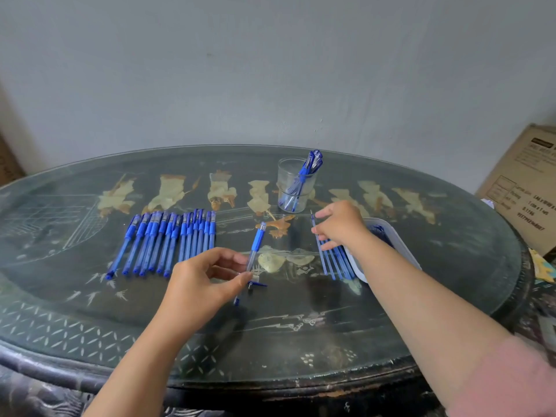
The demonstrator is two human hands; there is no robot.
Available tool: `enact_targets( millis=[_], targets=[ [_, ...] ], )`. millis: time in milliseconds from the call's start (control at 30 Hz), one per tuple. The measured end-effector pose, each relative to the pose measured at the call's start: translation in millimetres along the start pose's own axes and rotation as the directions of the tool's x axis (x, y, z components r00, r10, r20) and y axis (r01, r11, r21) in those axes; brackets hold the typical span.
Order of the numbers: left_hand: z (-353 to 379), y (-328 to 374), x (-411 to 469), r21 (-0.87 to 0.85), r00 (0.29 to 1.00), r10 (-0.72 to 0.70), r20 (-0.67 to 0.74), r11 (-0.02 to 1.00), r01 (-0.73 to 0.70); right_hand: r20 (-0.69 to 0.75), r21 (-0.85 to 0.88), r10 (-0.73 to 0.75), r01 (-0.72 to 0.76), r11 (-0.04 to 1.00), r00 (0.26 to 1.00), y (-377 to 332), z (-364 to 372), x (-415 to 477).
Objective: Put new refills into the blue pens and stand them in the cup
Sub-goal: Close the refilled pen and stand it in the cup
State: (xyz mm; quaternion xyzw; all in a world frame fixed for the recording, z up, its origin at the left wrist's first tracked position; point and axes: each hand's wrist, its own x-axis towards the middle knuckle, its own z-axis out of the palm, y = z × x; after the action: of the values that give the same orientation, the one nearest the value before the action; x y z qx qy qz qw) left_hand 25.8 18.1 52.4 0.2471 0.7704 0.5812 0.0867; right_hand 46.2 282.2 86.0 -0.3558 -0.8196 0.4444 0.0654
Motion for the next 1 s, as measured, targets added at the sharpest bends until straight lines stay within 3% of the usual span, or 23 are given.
enact_targets(
  millis=[200, 567, 1000],
  targets=[
    [-1.5, -1.3, 1.2, 0.004, 1.0, 0.004, 0.002, 1.0, -0.004, -0.042, -0.135, 0.08, -0.085, 0.987, 0.996, 3.4, 8.8, 17.5],
    [-0.9, -1.8, 1.7, 0.006, 1.0, 0.007, 0.006, 1.0, -0.007, -0.053, -0.439, -0.023, -0.003, 0.898, 0.998, 9.2, 9.1, 14.1],
    [-1.7, -3.2, 2.4, 0.002, 1.0, -0.003, 0.016, 1.0, 0.003, -0.067, -0.498, -0.082, 0.038, 0.866, 0.994, 14.4, 10.3, 19.3]
  ],
)
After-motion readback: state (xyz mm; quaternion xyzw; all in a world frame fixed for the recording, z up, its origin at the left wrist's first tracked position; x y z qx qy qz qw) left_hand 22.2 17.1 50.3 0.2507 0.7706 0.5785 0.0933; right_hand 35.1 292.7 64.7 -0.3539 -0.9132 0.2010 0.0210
